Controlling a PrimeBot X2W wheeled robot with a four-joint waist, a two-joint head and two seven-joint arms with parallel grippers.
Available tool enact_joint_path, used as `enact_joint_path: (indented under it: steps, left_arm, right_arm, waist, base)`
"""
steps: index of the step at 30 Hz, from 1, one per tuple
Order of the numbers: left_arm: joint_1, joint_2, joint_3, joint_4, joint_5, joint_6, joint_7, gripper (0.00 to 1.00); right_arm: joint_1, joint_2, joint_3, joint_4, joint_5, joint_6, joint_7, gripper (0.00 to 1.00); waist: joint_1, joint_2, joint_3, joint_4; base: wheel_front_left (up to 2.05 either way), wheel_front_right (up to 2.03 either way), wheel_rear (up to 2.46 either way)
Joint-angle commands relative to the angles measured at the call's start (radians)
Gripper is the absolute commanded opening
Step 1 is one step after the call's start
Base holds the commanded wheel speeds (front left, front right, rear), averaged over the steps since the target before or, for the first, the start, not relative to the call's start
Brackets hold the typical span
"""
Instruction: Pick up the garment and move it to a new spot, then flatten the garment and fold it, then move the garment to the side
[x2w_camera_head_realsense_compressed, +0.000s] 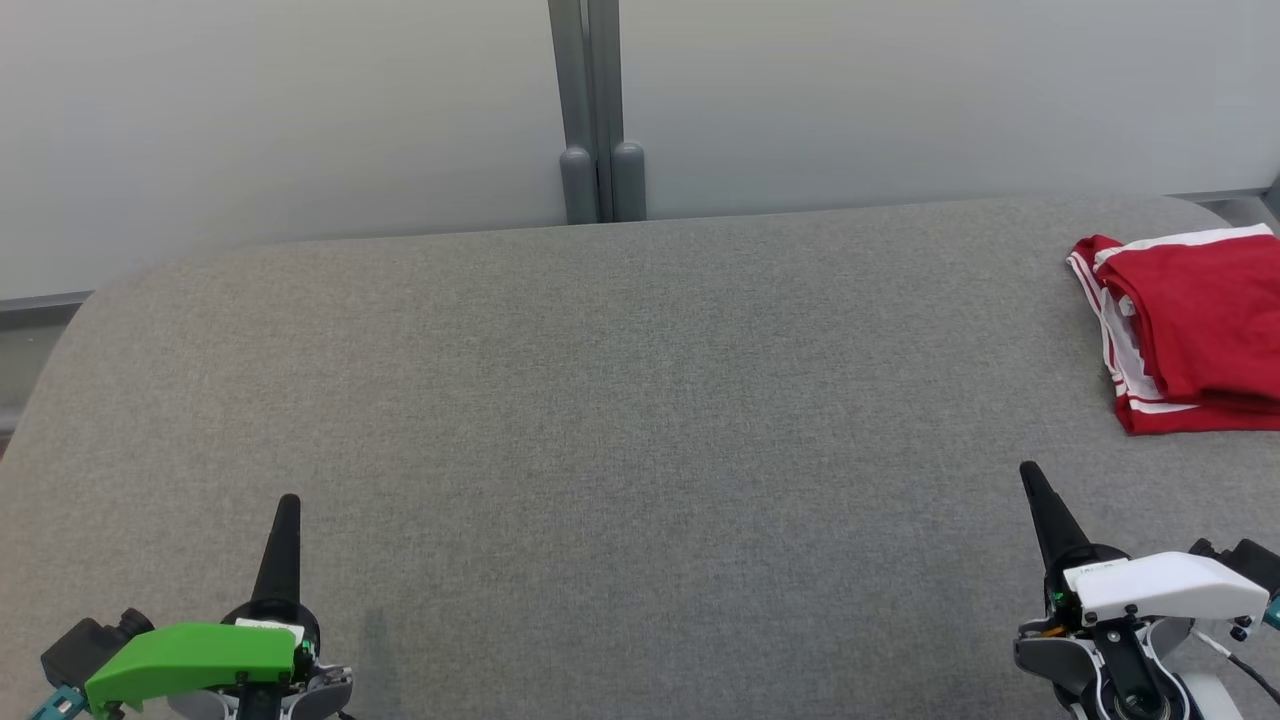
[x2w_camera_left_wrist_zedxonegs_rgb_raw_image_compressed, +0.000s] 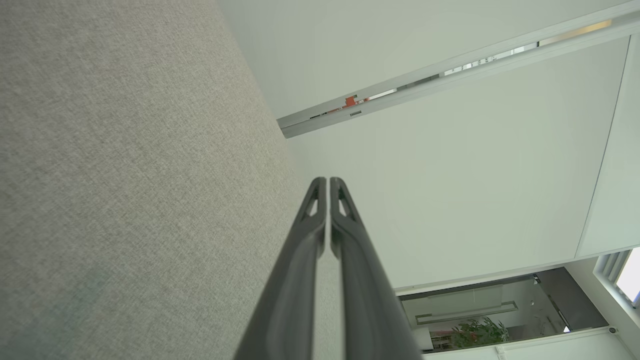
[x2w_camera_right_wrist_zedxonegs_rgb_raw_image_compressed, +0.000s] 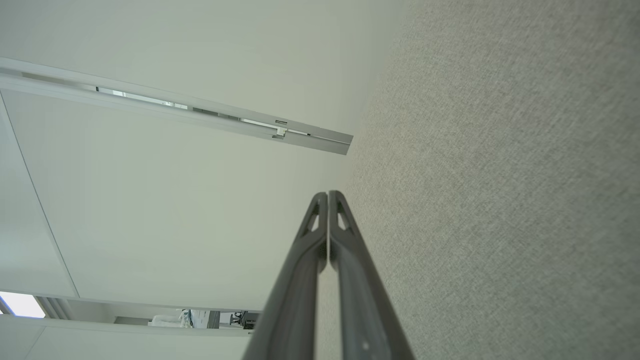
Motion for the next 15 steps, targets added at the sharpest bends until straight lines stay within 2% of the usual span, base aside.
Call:
enact_joint_path:
  steps: [1, 15]
  left_arm:
    - [-0.026, 0.006, 0.008, 0.0, -0.025, -0.008, 0.007, 0.0]
    - [-0.053, 0.003, 0.031, 0.02, -0.133, -0.017, 0.039, 0.0]
  right_arm:
    - [-0.023, 0.0, -0.007, -0.002, 0.026, 0.0, 0.008, 0.0]
    - [-0.041, 0.008, -0.032, 0.007, 0.128, 0.0, 0.038, 0.0]
  waist:
    - [0.0, 0.0, 0.001, -0.001]
    - [0.0, 0.0, 0.012, -0.006]
  base:
    - [0.0, 0.0, 0.0]
    - [0.0, 0.0, 0.0]
